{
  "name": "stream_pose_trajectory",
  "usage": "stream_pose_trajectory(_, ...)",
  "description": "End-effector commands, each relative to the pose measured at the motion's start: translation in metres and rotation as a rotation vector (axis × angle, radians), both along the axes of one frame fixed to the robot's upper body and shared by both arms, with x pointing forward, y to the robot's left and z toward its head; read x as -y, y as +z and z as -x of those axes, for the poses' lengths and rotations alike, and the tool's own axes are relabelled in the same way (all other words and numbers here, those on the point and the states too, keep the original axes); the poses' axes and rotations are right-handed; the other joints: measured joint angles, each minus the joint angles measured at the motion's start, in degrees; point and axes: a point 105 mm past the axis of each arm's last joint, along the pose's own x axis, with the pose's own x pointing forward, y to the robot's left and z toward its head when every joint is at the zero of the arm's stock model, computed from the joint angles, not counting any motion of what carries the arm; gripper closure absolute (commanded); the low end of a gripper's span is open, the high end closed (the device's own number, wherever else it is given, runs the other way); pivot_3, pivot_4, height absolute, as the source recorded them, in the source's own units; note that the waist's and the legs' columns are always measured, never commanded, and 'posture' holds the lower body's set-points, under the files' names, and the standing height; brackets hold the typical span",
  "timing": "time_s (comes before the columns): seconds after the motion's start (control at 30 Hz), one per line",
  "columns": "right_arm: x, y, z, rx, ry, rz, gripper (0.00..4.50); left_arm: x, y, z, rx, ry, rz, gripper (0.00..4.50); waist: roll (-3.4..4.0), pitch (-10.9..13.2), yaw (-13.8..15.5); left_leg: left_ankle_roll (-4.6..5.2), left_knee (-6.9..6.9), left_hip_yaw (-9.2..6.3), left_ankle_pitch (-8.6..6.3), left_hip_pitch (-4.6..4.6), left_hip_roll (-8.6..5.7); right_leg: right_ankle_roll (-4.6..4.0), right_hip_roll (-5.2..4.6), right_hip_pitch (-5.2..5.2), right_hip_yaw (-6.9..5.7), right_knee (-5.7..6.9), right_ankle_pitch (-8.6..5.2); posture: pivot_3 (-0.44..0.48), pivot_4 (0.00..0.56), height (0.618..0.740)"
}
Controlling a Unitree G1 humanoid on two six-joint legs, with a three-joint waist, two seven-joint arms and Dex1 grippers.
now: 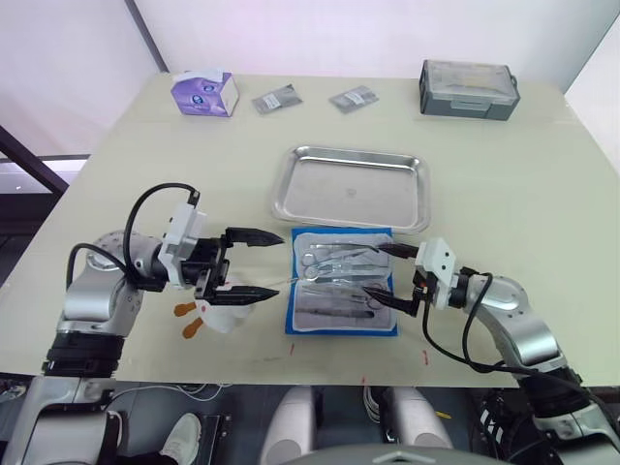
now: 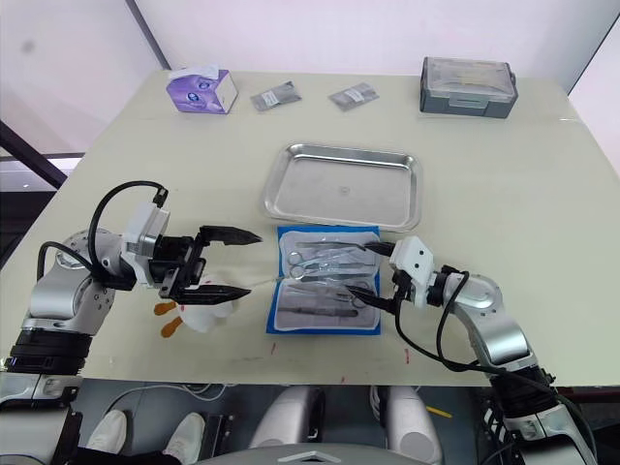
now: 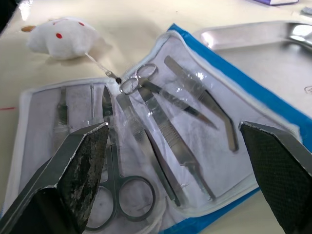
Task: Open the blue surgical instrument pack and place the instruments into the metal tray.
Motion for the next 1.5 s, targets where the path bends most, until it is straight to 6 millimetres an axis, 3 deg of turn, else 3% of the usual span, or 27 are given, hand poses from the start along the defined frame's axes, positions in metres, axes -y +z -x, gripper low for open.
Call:
stream_pose_trajectory(0.03, 0.000, -0.006, -0.002, 0.013, -0.040, -0.001, 0.03, -0.002, 0.011, 0.000, 0.036, -0.004, 0.023, 0.00, 0.00, 0.00, -0.01, 0.00, 0.00, 0.00, 0.00, 0.00, 0.00, 0.00, 0.00, 0.00, 0.00, 0.00, 0.00, 0.000, 0.150, 0.738)
stream_pose_trajectory(0.77, -0.002, -0.040, 0.000, -0.082, -0.051, 0.134, 0.03, -0.002, 0.002, -0.008, 0.021, 0.007, 0.019, 0.00, 0.00, -0.01, -0.17, 0.00, -0.01, 0.04, 0.00, 0.09, 0.02, 0.00, 0.03, 0.02, 0.03, 0.03, 0.00, 0.000, 0.150, 0.738)
stream_pose_trajectory(1.5, -0.011, -0.031, 0.001, -0.051, -0.010, 0.057, 0.03, -0.002, -0.004, -0.011, 0.016, 0.003, 0.010, 0.00, -0.02, -0.03, -0.16, 0.00, -0.01, 0.05, 0.00, 0.12, 0.04, 0.00, 0.04, 0.03, 0.04, 0.04, 0.00, 0.000, 0.150, 0.738)
